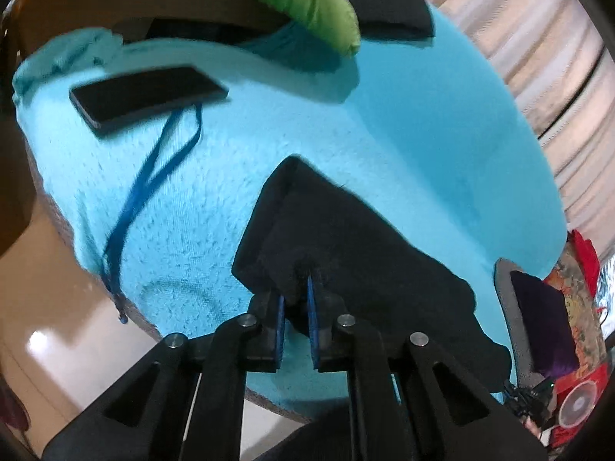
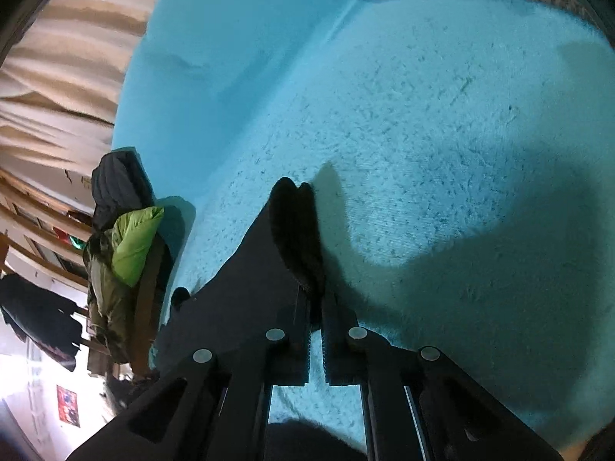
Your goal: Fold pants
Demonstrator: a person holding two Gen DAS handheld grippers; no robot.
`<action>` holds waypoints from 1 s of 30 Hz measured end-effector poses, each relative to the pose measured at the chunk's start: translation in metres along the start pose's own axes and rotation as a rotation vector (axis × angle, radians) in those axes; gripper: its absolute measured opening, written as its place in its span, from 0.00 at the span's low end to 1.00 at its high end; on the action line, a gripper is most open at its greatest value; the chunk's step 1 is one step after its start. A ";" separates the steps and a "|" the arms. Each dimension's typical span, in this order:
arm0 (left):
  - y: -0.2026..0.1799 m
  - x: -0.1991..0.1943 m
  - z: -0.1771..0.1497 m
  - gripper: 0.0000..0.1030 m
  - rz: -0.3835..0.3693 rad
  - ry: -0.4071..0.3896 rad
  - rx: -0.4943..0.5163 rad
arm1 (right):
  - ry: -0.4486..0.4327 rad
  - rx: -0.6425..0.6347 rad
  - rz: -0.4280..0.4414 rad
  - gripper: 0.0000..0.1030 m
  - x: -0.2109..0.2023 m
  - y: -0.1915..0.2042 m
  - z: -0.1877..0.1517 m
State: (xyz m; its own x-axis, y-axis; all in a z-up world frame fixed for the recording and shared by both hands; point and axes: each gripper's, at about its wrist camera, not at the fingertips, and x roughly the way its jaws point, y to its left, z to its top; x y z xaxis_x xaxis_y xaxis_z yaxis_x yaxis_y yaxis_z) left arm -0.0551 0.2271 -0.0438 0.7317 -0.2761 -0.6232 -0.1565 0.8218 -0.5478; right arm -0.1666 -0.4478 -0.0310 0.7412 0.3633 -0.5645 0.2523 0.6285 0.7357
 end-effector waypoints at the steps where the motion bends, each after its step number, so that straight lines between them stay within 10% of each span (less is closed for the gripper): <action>1: 0.000 -0.001 0.000 0.09 -0.002 -0.002 0.004 | -0.002 0.000 0.002 0.03 0.001 0.002 0.000; 6: 0.011 -0.010 0.003 0.48 0.076 -0.019 0.028 | -0.013 -0.016 0.005 0.06 -0.004 -0.001 -0.003; 10: 0.012 -0.034 0.013 0.46 0.205 -0.143 0.029 | -0.128 -0.073 -0.095 0.10 -0.030 0.010 0.000; 14: -0.047 -0.029 0.010 0.46 0.045 -0.155 0.284 | -0.187 -0.264 -0.087 0.10 -0.043 0.063 -0.003; 18: -0.082 0.026 -0.017 0.29 -0.021 0.055 0.558 | -0.071 -0.542 -0.062 0.10 -0.006 0.148 -0.030; 22: -0.058 0.038 -0.012 0.01 0.057 -0.032 0.583 | 0.036 -0.770 -0.039 0.18 0.042 0.224 -0.067; 28: -0.036 0.034 0.003 0.07 0.192 -0.114 0.503 | 0.248 -0.955 0.034 0.24 0.148 0.305 -0.124; 30: -0.022 0.026 -0.001 0.36 0.275 -0.144 0.480 | 0.301 -0.986 0.078 0.24 0.174 0.325 -0.141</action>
State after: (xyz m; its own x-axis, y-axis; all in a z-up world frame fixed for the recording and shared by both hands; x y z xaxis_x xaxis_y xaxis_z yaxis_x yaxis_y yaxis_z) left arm -0.0335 0.2009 -0.0485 0.7949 0.0231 -0.6062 -0.0595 0.9974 -0.0401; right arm -0.0431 -0.0830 0.0575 0.5133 0.4985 -0.6985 -0.5119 0.8312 0.2170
